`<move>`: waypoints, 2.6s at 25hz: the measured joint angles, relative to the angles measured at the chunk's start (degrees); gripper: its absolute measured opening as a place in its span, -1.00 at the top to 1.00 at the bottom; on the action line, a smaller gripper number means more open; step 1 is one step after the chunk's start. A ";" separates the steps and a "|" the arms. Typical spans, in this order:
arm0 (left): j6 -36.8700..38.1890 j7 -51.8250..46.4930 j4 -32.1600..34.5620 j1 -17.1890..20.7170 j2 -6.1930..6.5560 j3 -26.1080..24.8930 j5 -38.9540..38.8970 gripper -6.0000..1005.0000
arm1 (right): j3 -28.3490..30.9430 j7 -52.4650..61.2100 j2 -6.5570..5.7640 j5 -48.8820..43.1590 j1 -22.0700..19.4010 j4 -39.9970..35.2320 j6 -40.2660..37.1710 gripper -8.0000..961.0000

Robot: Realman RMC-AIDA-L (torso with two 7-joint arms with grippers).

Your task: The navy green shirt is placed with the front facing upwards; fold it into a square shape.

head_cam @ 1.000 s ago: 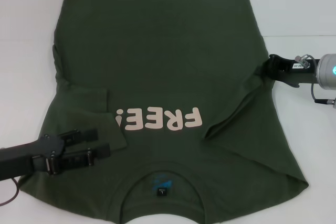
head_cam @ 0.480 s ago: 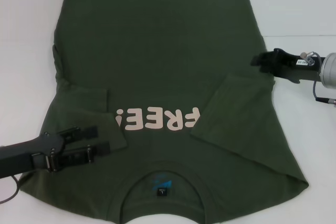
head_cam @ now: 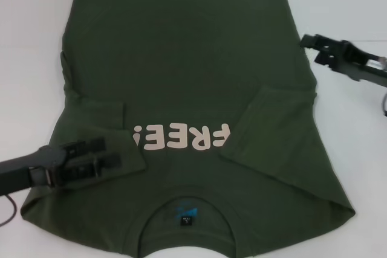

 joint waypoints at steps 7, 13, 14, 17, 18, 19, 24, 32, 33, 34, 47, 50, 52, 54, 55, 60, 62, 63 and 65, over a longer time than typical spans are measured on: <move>-1.54 -13.02 2.19 -0.63 2.21 -1.88 1.05 -0.77 | 1.03 0.01 -3.44 1.73 -5.84 -0.04 -11.21 -0.87; -4.37 -33.21 6.96 -3.21 5.59 -1.18 15.81 -0.77 | 0.96 2.37 -7.27 -0.83 -9.98 0.02 -17.99 -0.94; -4.87 -34.52 7.22 -3.84 6.01 -1.24 18.72 -0.77 | 0.96 2.37 -7.27 -0.83 -9.98 0.02 -17.99 -0.94; -6.43 -37.09 7.72 -5.58 6.80 -1.19 24.80 -0.77 | 1.01 2.14 -7.57 -1.28 -11.00 -0.21 -18.38 -0.94; -7.02 -38.70 7.87 -6.50 7.01 -0.60 26.50 -0.77 | 1.01 2.01 -7.59 -1.34 -11.20 -0.26 -18.35 -0.94; -7.52 -39.48 7.88 -6.75 7.07 0.02 27.10 -0.77 | 1.01 1.95 -7.64 -1.49 -11.31 -0.28 -18.31 -0.94; -9.72 -42.58 7.91 -7.97 7.40 2.43 31.13 -0.77 | 1.03 2.04 -7.93 -3.23 -11.22 -0.41 -18.43 -0.93; -9.82 -43.22 9.81 -8.82 7.96 2.54 35.48 -0.77 | 1.09 2.52 -8.68 -3.58 -10.91 -0.25 -18.35 -0.94; -9.81 -43.22 9.69 -8.94 8.00 2.69 36.08 -0.77 | 1.09 2.52 -8.68 -3.58 -10.91 -0.25 -18.35 -0.94; -9.79 -43.25 9.59 -9.00 7.95 3.04 36.44 -0.77 | 1.09 2.52 -8.71 -3.58 -10.89 -0.16 -18.20 -0.94; -10.87 -43.56 8.75 -9.32 7.37 4.90 36.66 -0.77 | 0.65 2.23 -8.60 -3.64 -10.80 -0.01 -17.58 -0.94; -11.62 -43.61 8.67 -9.32 7.20 5.40 36.66 -0.77 | 0.65 2.08 -8.48 -3.66 -10.77 -0.01 -17.58 -0.94; -11.80 -43.65 8.47 -9.32 7.14 5.91 36.66 -0.77 | 0.64 2.04 -8.41 -3.67 -10.75 -0.01 -17.58 -0.94; -12.03 -43.67 8.23 -9.33 7.07 6.63 36.66 -0.77 | 0.64 2.03 -8.36 -3.67 -10.75 -0.01 -17.58 -0.94; -12.21 -43.68 8.17 -9.36 7.01 6.84 36.66 -0.77 | 0.64 2.02 -8.34 -3.68 -10.75 -0.02 -17.57 -0.94; -12.51 -43.70 8.10 -9.40 6.85 7.04 36.66 -0.77 | 0.75 2.01 -8.31 -4.07 -10.66 -0.03 -17.50 -0.93; -12.53 -43.71 8.10 -9.40 6.82 7.06 36.66 -0.77 | 0.78 2.01 -8.26 -4.09 -10.66 -0.03 -17.49 -0.93; -12.54 -43.72 8.05 -9.41 6.71 7.09 36.66 -0.77 | 0.79 1.99 -8.23 -4.10 -10.66 -0.03 -17.49 -0.93; -12.55 -43.72 7.90 -9.42 6.65 7.13 36.66 -0.77 | 0.81 1.95 -8.19 -4.11 -10.66 -0.04 -17.49 -0.93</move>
